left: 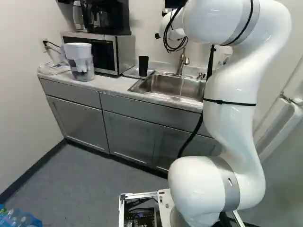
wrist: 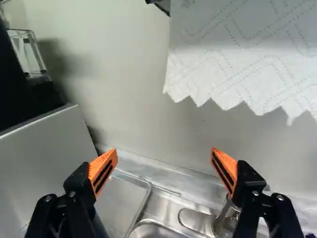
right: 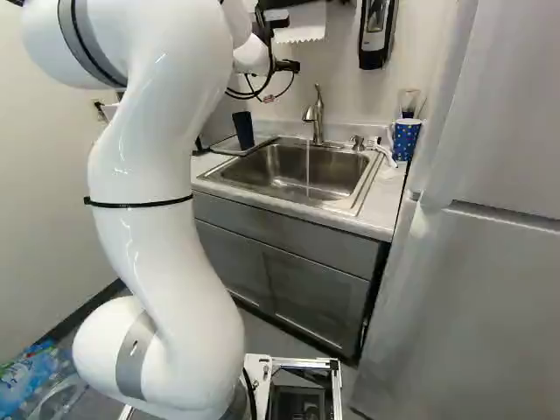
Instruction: Rinse the cup and place it in the tray
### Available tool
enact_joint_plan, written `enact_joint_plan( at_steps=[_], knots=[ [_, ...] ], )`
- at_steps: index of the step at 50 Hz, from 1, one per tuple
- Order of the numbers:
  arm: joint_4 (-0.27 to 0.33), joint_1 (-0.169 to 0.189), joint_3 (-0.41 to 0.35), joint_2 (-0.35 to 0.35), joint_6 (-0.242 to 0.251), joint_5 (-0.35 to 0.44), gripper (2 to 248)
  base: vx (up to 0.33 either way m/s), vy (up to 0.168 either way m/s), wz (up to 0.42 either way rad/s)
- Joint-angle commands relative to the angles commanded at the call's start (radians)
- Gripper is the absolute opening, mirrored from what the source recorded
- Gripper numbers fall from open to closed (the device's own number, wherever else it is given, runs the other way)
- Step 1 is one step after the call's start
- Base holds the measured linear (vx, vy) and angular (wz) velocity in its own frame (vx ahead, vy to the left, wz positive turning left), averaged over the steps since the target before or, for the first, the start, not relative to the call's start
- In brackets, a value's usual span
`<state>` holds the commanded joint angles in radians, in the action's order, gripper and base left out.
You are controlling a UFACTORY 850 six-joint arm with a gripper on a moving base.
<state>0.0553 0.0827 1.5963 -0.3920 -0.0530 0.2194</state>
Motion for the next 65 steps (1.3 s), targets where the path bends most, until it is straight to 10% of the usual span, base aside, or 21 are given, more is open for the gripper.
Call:
enact_joint_plan(
  at_steps=[65],
  knots=[
    [0.0,0.093,-0.002,0.002,0.0,-0.038,247,0.0,0.0,0.0]
  ],
)
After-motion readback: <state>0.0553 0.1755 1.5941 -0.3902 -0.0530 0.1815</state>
